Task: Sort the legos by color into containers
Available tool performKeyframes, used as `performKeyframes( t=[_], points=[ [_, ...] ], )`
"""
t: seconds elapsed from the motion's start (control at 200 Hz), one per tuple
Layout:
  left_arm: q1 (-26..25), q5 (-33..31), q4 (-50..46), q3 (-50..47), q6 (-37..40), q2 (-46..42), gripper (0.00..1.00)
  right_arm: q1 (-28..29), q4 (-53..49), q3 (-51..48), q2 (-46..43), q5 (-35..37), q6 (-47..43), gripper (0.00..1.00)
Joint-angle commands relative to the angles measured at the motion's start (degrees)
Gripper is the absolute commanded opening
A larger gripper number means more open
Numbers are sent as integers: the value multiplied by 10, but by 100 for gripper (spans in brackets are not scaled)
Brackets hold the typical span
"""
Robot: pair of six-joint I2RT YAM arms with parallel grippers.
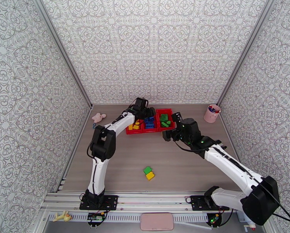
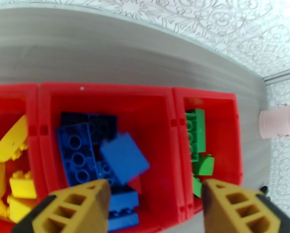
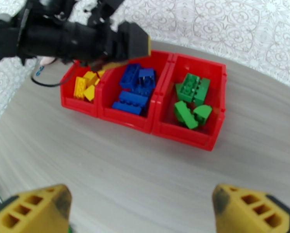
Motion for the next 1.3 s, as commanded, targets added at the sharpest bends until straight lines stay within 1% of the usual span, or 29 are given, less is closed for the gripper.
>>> performKeyframes(
  t=[0.0,0.14,0.335,0.53,0.69,0.79,0.9,0.995,1.19,1.295],
  points=[
    [-2,-13,28,-50,20,-80,78,-1,-51,28,24,-10,-20,100],
    [0,-32,43,-149,18,-168,91,28,-73,31,54,-14,-43,100],
    [16,-68,56,-316,-10,-314,98,104,-157,70,119,16,-42,100],
    [47,-89,21,-455,-33,-451,100,193,-244,119,191,14,-27,100],
    [100,-86,-5,-535,-49,-534,100,242,-310,161,252,8,-19,100],
    [128,-83,-12,-559,-45,-556,100,261,-329,185,288,-4,-15,100],
    [143,-76,-8,-567,-38,-554,100,280,-341,214,328,-23,-22,100],
    [142,-63,-4,-558,-40,-544,100,291,-369,246,368,-40,-29,100],
    [138,-57,-6,-540,-25,-528,100,297,-409,293,432,-35,-31,100],
    [132,-61,-7,-538,-27,-530,100,297,-417,301,448,-34,-22,94]
  ],
)
